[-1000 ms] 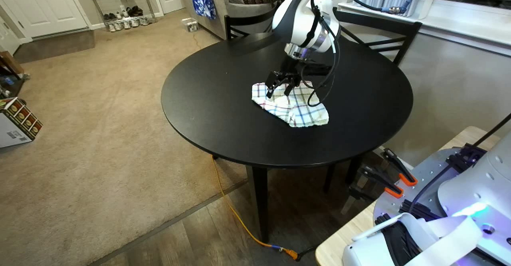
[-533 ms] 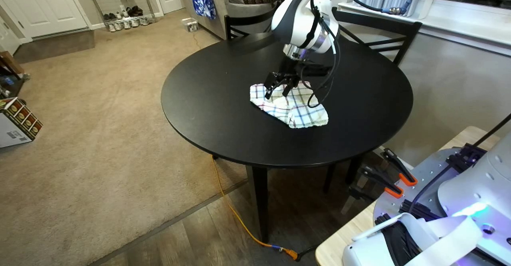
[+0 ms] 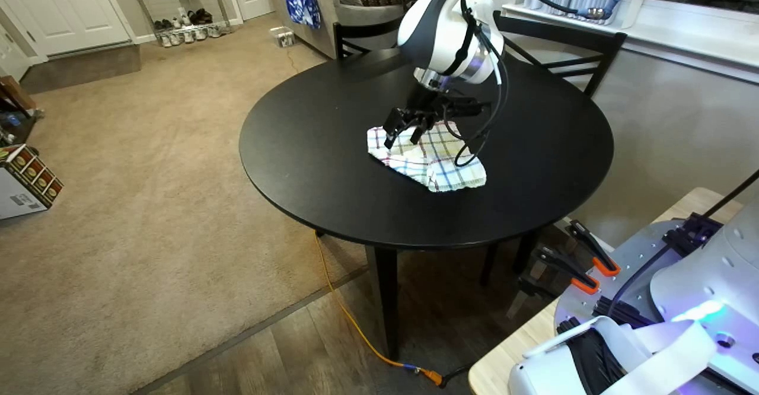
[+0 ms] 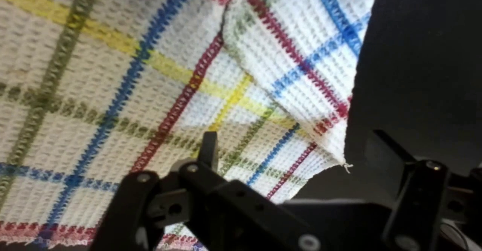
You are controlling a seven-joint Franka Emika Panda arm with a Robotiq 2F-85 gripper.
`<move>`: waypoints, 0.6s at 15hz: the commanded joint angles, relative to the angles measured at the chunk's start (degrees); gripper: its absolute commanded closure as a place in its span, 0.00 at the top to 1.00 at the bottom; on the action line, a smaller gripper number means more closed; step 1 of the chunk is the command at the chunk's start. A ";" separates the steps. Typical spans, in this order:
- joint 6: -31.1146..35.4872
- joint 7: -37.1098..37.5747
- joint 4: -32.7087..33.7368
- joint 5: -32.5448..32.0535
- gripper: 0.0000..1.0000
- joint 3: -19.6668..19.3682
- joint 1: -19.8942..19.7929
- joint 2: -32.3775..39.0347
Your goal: Unfold the towel fully
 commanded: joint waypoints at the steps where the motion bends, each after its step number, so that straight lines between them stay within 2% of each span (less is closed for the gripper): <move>1: -0.86 0.68 -3.14 -3.15 1.00 0.26 -0.83 -3.00; 9: -8.59 0.53 -0.70 -7.43 1.00 -3.71 0.36 -1.42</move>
